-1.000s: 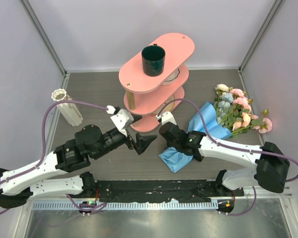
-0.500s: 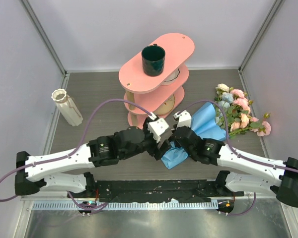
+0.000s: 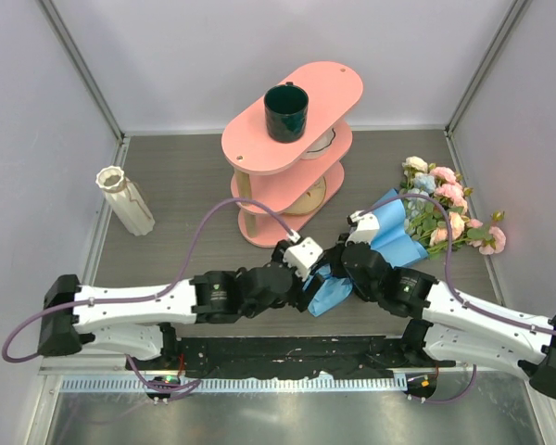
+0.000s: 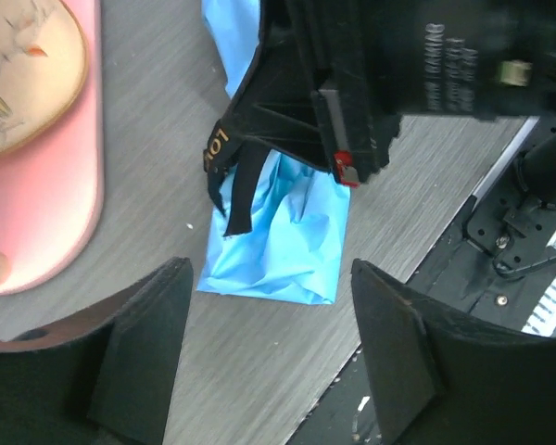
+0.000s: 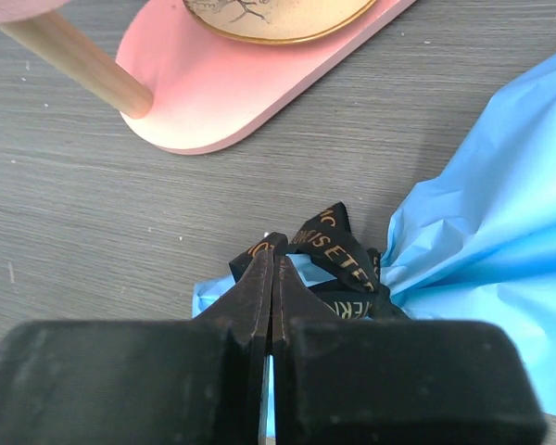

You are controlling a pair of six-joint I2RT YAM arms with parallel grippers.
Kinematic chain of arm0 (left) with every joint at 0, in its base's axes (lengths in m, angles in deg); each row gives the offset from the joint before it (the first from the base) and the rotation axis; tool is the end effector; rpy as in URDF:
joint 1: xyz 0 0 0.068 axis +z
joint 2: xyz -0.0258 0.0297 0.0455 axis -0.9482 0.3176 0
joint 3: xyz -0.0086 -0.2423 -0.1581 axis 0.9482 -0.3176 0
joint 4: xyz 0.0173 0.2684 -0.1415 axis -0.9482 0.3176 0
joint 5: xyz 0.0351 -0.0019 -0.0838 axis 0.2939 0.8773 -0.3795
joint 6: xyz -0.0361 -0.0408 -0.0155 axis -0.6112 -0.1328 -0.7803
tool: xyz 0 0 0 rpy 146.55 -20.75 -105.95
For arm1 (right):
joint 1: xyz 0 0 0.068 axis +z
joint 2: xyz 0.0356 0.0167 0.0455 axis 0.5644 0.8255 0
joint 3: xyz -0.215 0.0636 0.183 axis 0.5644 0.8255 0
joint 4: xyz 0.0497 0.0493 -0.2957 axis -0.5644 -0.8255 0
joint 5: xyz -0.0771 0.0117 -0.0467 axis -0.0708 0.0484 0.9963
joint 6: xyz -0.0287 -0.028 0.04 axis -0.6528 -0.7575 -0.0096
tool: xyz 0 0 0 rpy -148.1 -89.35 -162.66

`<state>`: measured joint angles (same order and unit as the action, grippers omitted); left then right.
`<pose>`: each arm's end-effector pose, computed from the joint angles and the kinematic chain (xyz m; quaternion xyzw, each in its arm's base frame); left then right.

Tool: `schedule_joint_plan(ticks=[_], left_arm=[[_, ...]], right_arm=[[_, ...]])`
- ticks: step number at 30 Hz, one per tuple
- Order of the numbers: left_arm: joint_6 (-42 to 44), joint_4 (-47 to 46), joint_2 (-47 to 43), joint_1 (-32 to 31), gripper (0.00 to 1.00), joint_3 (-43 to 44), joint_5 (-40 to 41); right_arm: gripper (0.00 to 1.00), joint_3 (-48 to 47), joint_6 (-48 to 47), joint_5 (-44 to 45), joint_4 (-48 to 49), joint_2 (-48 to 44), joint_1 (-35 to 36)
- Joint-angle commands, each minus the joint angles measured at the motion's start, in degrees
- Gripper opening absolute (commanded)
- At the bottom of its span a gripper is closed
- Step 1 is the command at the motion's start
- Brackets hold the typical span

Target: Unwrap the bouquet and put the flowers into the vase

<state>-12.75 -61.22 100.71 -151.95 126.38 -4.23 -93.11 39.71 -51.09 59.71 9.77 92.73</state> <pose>0.0685 -0.2945 0.3096 0.3295 0.7618 -0.2471 0.5000 0.1372 0.1821 0.2519 -0.0361 0.8499 0.1714 0.4970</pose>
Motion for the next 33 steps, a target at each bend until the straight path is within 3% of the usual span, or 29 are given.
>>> schedule_joint_plan(ticks=[1, 6, 10, 15, 28, 31, 33], left_arm=[[-10.14, 3.57, 6.61, 6.35, 0.67, 5.99, -7.93], [-10.77, 2.00, 10.39, 11.55, 0.65, 7.49, -14.54], [-10.69, 7.01, 15.67, 12.87, 0.56, 12.50, -18.24], [-12.79, -1.59, 14.19, 15.16, 0.54, 6.54, -25.80], [-9.72, -0.29, 20.86, 15.52, 0.51, 10.12, -25.47], [-8.49, 0.94, 22.27, 15.52, 0.44, 11.62, -23.62], [-8.05, 1.56, 22.97, 15.52, 0.35, 12.85, -23.35]], right_arm=[[0.03, -1.01, 4.21, 1.09, 1.90, -2.83, -0.10], [0.03, -0.39, 5.62, 1.43, 0.85, -4.77, -0.10], [0.03, -0.48, 5.89, 1.87, 0.14, -6.00, -0.10], [0.03, -0.74, 5.71, 2.40, -0.29, -5.57, -0.10], [0.04, -0.66, 5.36, 0.82, 0.67, -4.51, -0.10], [0.04, -0.83, 5.19, 0.29, 0.93, -4.51, -0.10], [0.04, -0.92, 5.01, 0.21, 0.94, -4.34, -0.19]])
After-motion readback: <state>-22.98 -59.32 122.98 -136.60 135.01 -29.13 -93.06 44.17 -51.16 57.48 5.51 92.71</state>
